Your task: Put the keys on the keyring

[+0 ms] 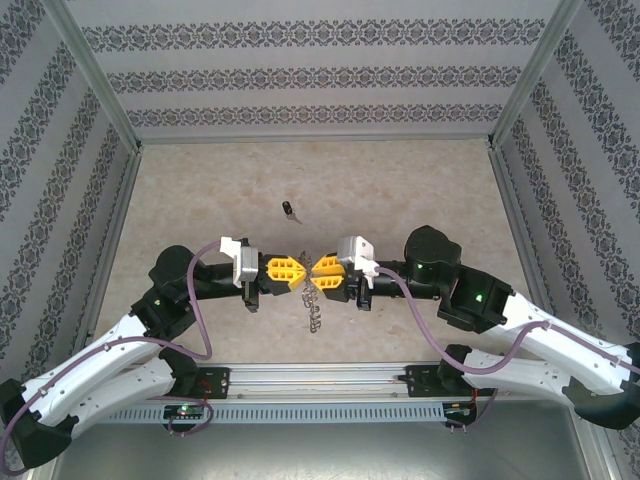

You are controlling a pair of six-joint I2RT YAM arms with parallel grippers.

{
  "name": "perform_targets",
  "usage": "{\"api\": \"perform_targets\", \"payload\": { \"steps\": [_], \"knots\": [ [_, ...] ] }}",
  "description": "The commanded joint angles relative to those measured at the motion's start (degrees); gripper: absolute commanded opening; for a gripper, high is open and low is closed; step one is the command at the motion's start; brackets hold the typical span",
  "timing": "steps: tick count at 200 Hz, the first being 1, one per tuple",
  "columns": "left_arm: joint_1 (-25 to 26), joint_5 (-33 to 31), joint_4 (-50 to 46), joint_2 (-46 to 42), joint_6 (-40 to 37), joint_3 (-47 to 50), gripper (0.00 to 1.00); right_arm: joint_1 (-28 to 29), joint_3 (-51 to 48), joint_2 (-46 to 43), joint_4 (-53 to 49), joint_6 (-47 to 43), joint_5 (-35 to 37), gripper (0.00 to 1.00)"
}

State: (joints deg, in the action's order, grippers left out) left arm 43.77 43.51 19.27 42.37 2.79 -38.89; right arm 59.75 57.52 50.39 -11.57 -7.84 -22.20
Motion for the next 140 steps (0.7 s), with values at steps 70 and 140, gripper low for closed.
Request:
{"api": "perform_targets", "payload": {
  "steps": [70, 140],
  "knots": [
    [0.0, 1.4, 1.1, -0.8, -0.7, -1.6, 0.00, -0.3, 3.1, 2.1, 1.3, -1.3, -1.1, 0.07],
    [0.0, -0.9, -18.9, -0.7, -10.5, -7.5, 0.12, -0.3, 8.1, 3.1, -9.0, -5.7, 2.3, 0.00]
  ]
}}
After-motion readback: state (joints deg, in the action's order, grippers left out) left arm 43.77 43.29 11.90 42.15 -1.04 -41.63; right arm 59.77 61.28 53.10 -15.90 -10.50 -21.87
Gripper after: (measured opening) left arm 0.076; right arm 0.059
